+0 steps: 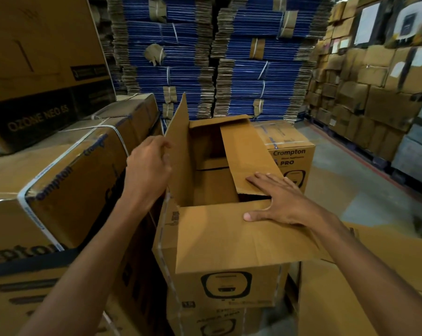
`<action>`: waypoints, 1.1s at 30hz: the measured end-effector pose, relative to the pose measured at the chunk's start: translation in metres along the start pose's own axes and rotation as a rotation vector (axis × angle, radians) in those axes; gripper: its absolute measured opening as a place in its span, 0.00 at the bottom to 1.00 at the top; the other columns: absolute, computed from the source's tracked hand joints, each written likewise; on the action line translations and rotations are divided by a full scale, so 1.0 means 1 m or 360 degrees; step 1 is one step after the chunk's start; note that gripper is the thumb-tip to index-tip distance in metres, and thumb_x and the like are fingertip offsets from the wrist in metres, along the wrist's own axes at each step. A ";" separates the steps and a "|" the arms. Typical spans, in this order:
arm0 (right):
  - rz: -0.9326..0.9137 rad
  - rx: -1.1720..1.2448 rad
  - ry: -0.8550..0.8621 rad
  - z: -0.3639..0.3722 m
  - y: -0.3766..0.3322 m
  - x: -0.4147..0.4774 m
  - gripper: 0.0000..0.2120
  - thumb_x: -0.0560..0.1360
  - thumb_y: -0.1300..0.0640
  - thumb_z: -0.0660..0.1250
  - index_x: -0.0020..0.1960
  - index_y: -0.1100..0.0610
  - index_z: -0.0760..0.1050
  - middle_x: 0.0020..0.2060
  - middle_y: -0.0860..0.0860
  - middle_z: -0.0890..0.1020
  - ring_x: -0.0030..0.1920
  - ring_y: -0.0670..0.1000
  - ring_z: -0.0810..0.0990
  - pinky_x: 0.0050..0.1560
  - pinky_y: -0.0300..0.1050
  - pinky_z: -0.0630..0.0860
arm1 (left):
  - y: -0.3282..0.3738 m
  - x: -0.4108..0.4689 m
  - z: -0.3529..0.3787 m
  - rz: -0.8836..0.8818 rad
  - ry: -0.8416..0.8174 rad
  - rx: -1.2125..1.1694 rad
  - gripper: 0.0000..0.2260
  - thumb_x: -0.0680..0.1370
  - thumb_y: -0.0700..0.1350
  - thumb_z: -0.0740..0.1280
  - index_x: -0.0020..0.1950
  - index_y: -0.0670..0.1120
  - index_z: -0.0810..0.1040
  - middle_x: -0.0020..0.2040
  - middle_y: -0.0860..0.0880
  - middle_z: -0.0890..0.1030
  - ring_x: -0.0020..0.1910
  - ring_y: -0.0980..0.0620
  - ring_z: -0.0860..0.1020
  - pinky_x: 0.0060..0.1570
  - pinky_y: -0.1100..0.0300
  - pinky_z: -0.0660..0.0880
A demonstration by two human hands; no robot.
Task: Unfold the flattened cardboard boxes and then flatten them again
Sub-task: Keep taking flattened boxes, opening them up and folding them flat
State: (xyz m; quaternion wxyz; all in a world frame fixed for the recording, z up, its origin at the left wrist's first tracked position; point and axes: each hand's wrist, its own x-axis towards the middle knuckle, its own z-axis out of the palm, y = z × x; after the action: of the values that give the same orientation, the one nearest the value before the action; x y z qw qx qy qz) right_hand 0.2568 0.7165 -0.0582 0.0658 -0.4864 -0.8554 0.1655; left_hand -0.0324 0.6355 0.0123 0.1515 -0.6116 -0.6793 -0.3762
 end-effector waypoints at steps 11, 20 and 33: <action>-0.0162 -0.0056 -0.0046 -0.041 -0.014 0.011 0.31 0.77 0.33 0.64 0.75 0.48 0.68 0.70 0.50 0.75 0.67 0.53 0.74 0.66 0.54 0.74 | 0.036 -0.005 0.004 0.0188 -0.0140 -0.0213 0.11 0.76 0.37 0.71 0.57 0.47 0.82 0.69 0.47 0.79 0.69 0.48 0.76 0.66 0.45 0.76; -0.0042 -0.0527 -0.0516 -0.121 -0.058 0.038 0.28 0.83 0.36 0.51 0.73 0.53 0.71 0.65 0.52 0.79 0.52 0.50 0.81 0.60 0.55 0.78 | 0.047 -0.014 0.008 -0.0031 -0.0009 -0.0345 0.08 0.78 0.45 0.71 0.57 0.50 0.83 0.53 0.51 0.85 0.37 0.66 0.76 0.34 0.81 0.69; -0.0064 0.0137 -0.0023 -0.106 -0.107 0.060 0.09 0.77 0.57 0.72 0.41 0.56 0.75 0.32 0.51 0.75 0.29 0.51 0.71 0.28 0.41 0.63 | 0.061 -0.040 0.019 0.0427 -0.0117 -0.0658 0.12 0.80 0.46 0.68 0.62 0.49 0.84 0.58 0.53 0.85 0.53 0.59 0.83 0.53 0.54 0.82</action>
State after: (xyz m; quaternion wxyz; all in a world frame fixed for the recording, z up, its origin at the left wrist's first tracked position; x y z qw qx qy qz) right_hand 0.1683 0.7401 0.0751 0.0839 -0.4645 -0.8576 0.2042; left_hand 0.0384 0.6180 -0.0067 0.0468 -0.7276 -0.5056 -0.4614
